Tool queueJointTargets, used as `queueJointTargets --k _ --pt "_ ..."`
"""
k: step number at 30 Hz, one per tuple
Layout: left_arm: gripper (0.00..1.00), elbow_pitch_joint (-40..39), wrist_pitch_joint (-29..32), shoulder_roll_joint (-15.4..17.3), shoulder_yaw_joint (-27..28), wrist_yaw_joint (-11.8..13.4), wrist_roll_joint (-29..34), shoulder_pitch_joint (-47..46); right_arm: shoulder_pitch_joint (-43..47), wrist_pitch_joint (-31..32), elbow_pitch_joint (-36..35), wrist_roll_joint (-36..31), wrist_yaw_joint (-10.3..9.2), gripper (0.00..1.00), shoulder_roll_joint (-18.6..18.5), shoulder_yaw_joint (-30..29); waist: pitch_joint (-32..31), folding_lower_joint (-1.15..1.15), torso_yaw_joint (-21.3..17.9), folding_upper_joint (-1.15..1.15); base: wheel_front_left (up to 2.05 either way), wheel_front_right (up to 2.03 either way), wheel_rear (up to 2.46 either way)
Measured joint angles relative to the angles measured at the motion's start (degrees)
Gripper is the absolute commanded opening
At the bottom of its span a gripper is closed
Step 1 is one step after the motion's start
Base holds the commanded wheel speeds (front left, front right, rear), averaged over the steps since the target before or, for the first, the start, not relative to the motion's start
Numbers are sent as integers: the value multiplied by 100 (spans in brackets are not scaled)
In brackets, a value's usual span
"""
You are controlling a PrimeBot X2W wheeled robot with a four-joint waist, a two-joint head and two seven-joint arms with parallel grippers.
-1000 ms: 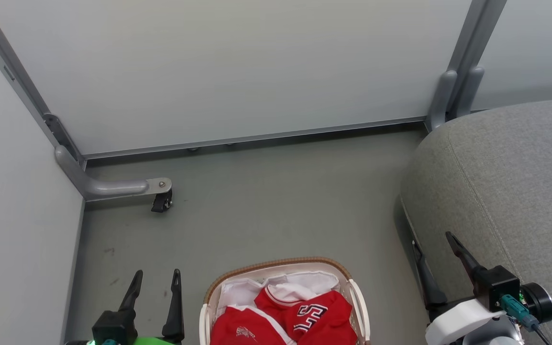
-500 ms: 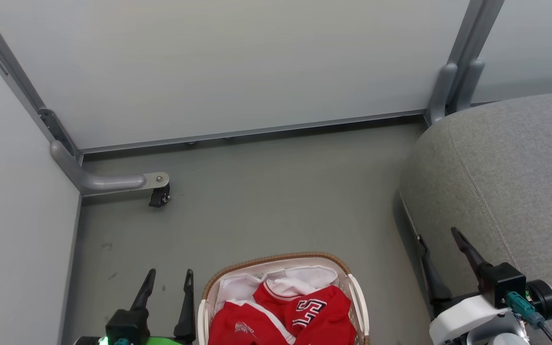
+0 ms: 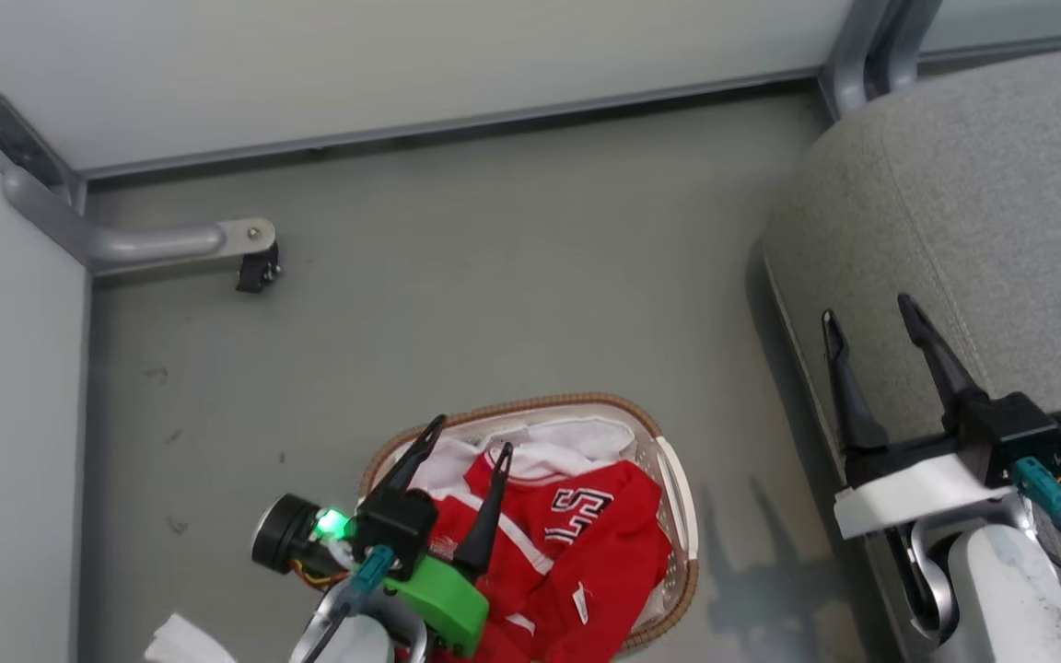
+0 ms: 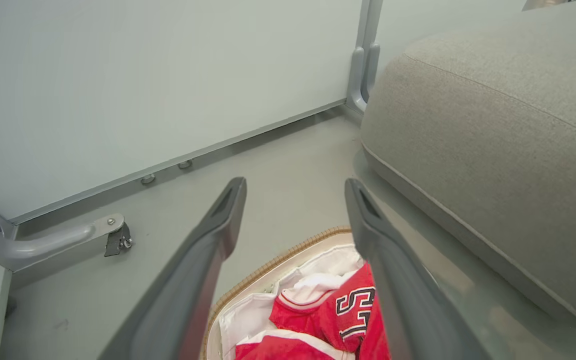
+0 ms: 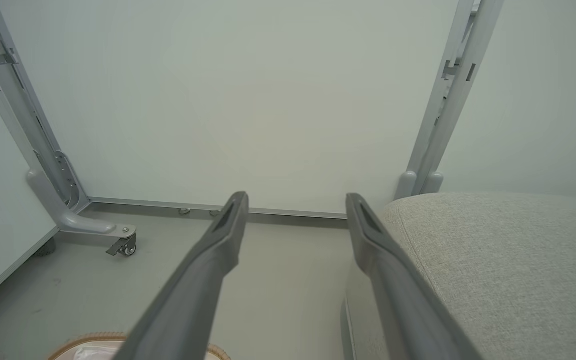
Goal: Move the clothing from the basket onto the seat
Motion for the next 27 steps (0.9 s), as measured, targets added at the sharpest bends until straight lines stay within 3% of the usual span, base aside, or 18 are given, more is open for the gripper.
queueJointTargets --k 10,27 --pt "100 1065 0 58 -1006 -34 304 -1368 -747 0 -278 207 0 100 -5 -54 1324 0 -311 0 0 0 0" --pt "100 3162 0 34 -2405 -45 60 -2793 -1368 0 -581 714 0 100 -10 211 3140 1 -1079 0 0 0 0"
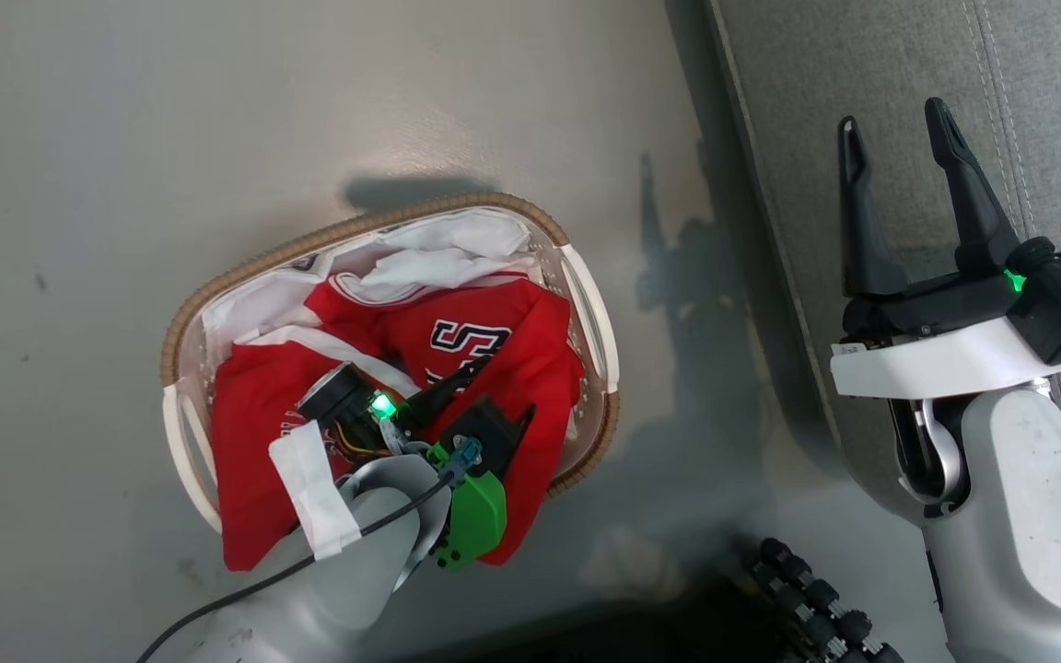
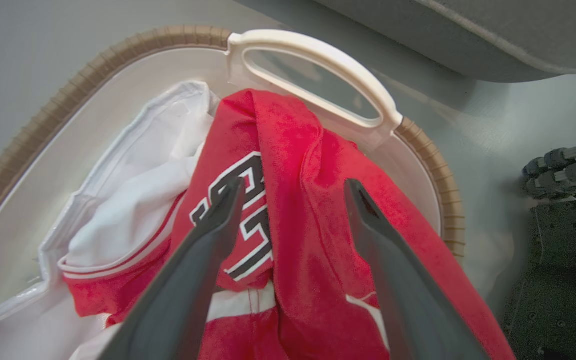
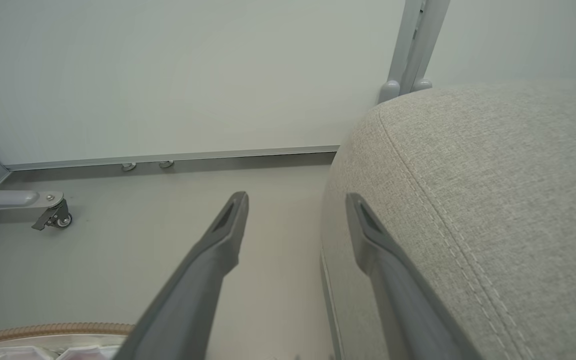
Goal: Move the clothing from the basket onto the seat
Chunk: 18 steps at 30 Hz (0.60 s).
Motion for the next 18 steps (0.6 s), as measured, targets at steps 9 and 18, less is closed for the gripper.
queueJointTargets --k 9,18 --pt "100 491 0 76 133 201 -100 -411 -107 0 -71 207 0 100 1 110 623 0 -320 0 0 0 0" --pt "29 998 0 58 81 101 -254 -641 -174 0 -75 268 0 100 2 226 900 0 -530 0 0 0 0"
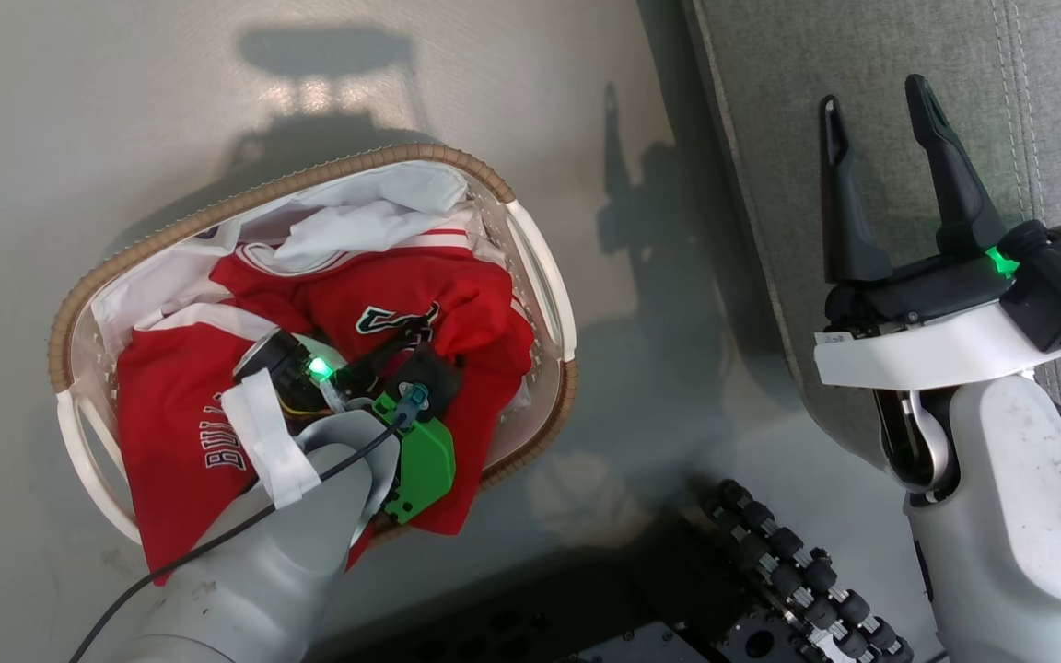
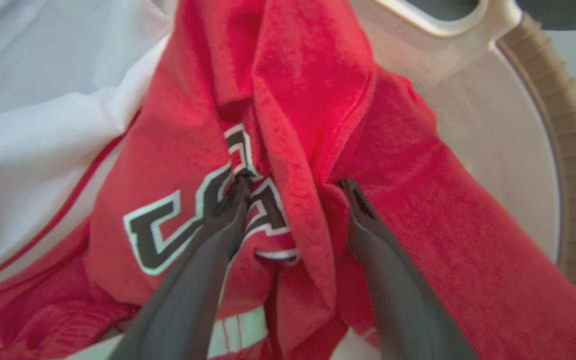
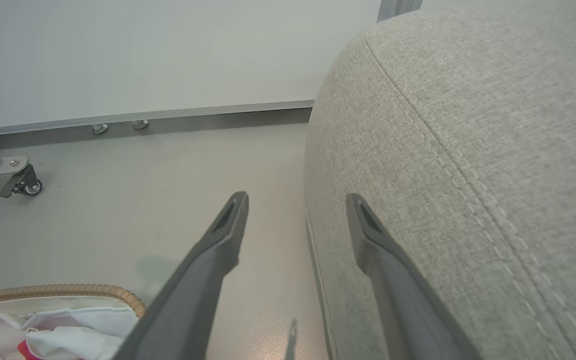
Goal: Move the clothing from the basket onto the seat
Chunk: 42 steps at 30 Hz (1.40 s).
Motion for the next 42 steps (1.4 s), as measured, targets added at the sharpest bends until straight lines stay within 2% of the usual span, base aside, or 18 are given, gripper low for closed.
queueJointTargets --k 1,6,15,24,29,33,42 --pt "0 32 0 -9 -18 -4 -29 -7 -1 0 7 0 0 100 -1 7 -4 0 -5 0 0 0 0" --pt "0 -113 0 -41 -144 -49 -112 4 4 0 92 -10 0 100 0 21 -131 0 22 0 0 0 0" --pt "0 -1092 4 -57 -291 -58 -167 451 169 0 304 -265 0 100 4 59 -708 0 207 0 0 0 0" --pt "0 -2091 4 -8 -288 -63 -193 1165 693 0 554 -593 0 100 7 -2 -1723 -1 491 0 0 0 0" --pt "0 -2555 3 35 -138 -75 -417 1513 1065 0 666 -702 0 100 9 -16 -2369 -1 665 0 0 0 0" --pt "0 -2993 4 166 -90 -80 -446 1636 1385 0 735 -767 0 100 9 -22 -2919 -1 806 0 0 0 0" --pt "0 -3711 4 777 -190 -91 -444 1355 1942 0 835 -890 0 100 5 15 -4090 -1 1106 0 0 0 0"
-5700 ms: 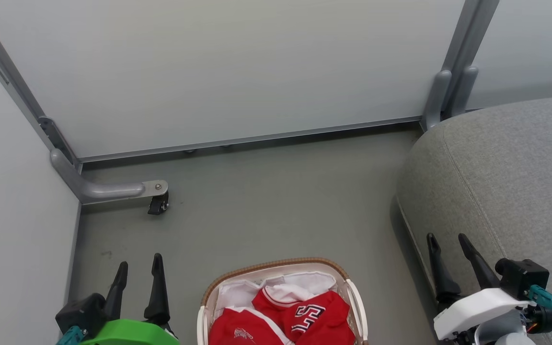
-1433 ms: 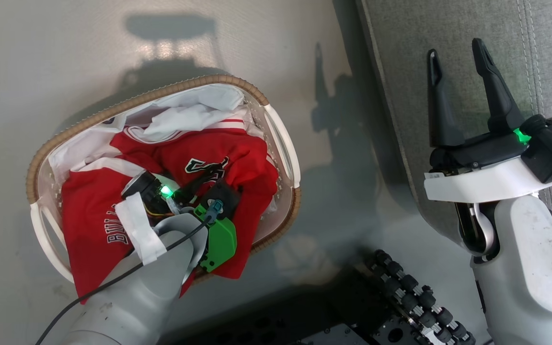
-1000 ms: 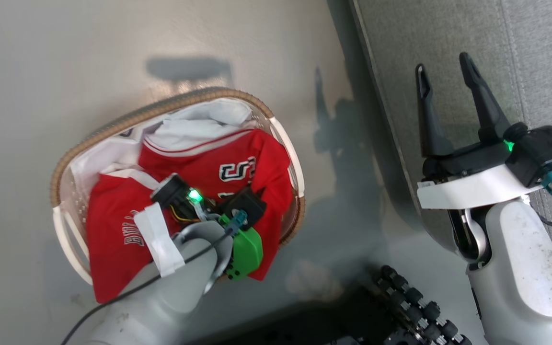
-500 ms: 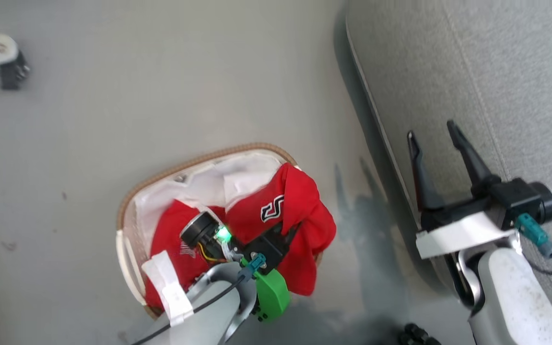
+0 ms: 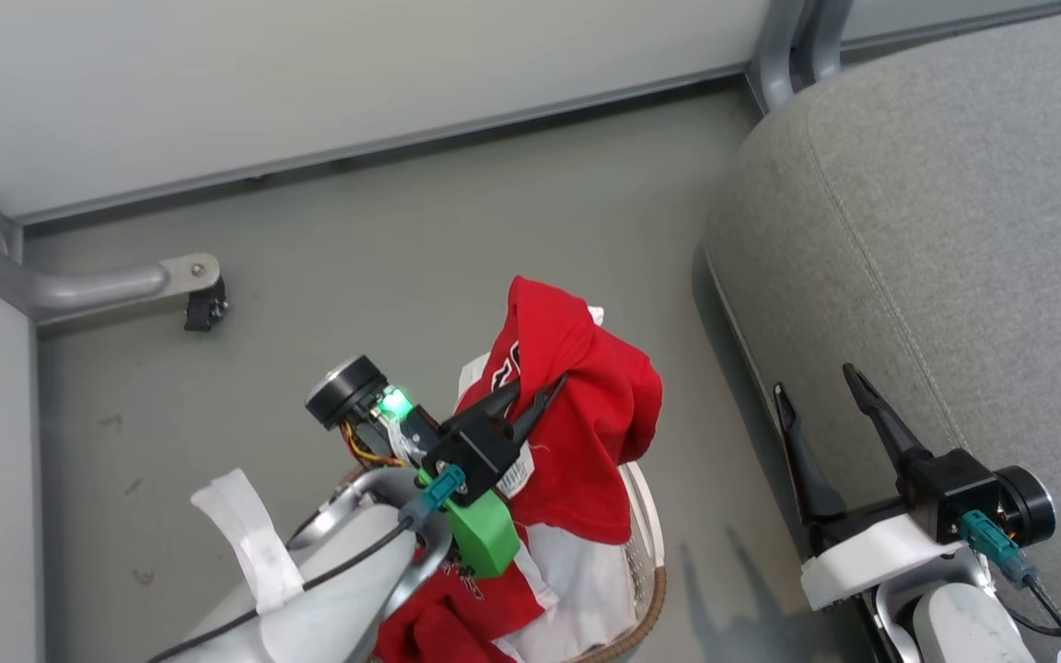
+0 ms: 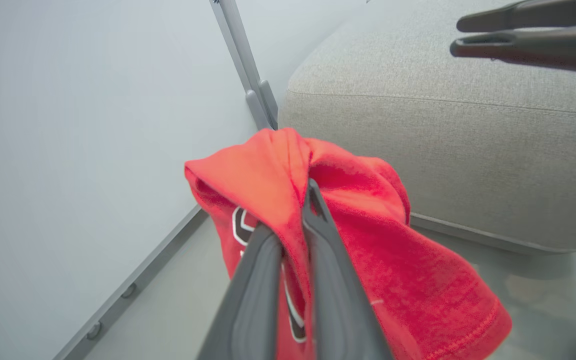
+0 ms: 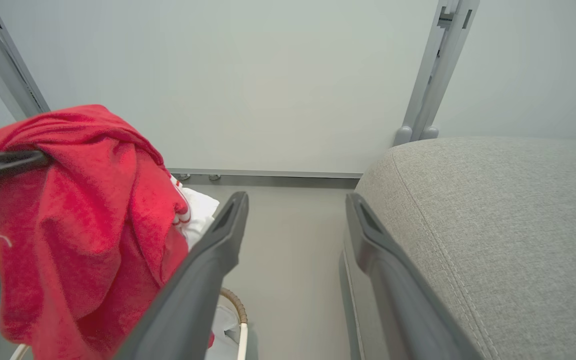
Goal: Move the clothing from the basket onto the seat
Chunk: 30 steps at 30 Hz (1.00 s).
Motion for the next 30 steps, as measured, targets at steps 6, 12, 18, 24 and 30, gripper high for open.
queueJointTargets --k 6,12,18,24,30 --pt "0 -187 0 501 -312 -13 -141 -703 135 0 21 -24 0 100 1 174 -653 0 165 0 0 0 0" --pt "0 -266 4 848 -522 -13 -358 -1552 169 0 26 -51 0 100 0 378 -1100 0 274 0 0 0 0" --pt "0 -368 45 1037 -623 -13 -500 -2258 88 0 29 -108 0 100 0 627 -1301 0 348 0 0 0 0" --pt "0 -434 45 1100 -701 -14 -601 -2734 -207 0 46 -194 0 100 -2 869 -1347 0 388 0 0 0 0" --pt "0 -487 44 1104 -916 -14 -678 -2971 -669 0 260 -409 0 100 1 1192 -1369 0 449 0 0 0 0"
